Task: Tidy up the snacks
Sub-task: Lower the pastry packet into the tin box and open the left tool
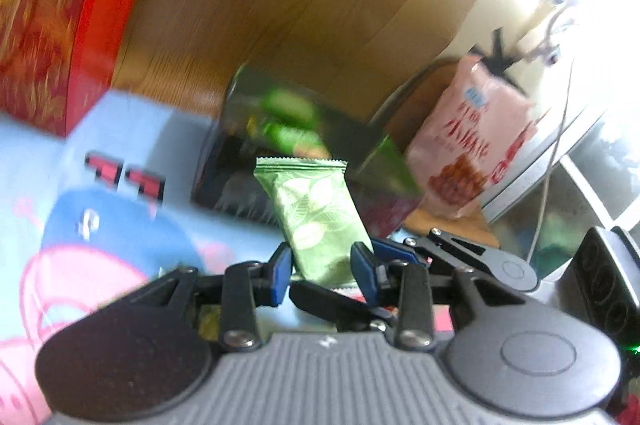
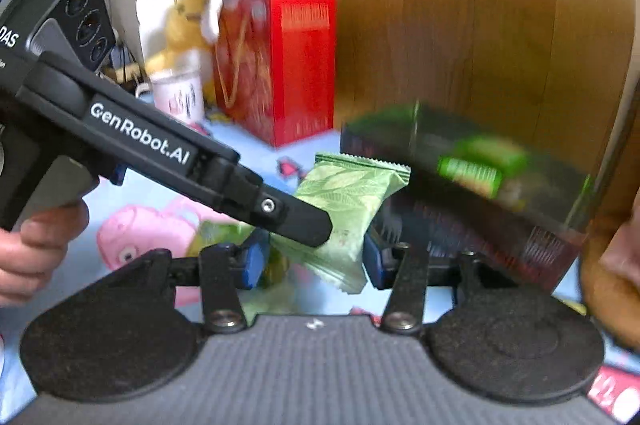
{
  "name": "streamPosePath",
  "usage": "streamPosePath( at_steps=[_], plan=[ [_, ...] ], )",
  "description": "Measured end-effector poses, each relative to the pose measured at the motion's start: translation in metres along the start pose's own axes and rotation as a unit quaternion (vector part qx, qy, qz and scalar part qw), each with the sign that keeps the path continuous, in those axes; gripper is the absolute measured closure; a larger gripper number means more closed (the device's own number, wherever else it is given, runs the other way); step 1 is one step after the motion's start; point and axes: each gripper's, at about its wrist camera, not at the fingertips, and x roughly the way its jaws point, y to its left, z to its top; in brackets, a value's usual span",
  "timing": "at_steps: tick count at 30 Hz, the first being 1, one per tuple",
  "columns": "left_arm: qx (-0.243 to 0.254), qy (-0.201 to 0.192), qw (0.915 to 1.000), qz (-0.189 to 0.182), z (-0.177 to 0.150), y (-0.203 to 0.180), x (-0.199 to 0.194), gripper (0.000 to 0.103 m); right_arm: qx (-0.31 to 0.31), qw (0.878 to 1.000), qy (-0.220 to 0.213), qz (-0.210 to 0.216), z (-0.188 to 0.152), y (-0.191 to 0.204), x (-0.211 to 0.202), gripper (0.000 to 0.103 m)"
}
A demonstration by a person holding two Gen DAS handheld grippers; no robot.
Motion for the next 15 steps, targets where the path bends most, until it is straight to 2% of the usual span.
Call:
streamPosePath(
  at_steps=[4,9,12,15],
  plan=[
    [0.022,-0.024,0.9993,0.020,0.028,-0.012,0.013,0.071,0.009,1.000,-0.020,-0.018,0.024,-0.020,0.008,0.051],
    [0.008,-0.036,0.9985,0.039,0.067,-0.003,0.045,0.071,0.045,0.998,-0.016,-0.036,0.048,-0.051,0.037,0.051],
    [0.010,-0.032,0.9973,0.065,0.076,0.003,0.067,0.064,0.069,0.997,-0.006,-0.036,0.054,-0.069,0.058,0.048],
    [0.009,-0.029,0.9954,0.090,0.077,0.008,0.075,0.062,0.086,0.995,0.002,-0.044,0.053,-0.076,0.067,0.046]
  ],
)
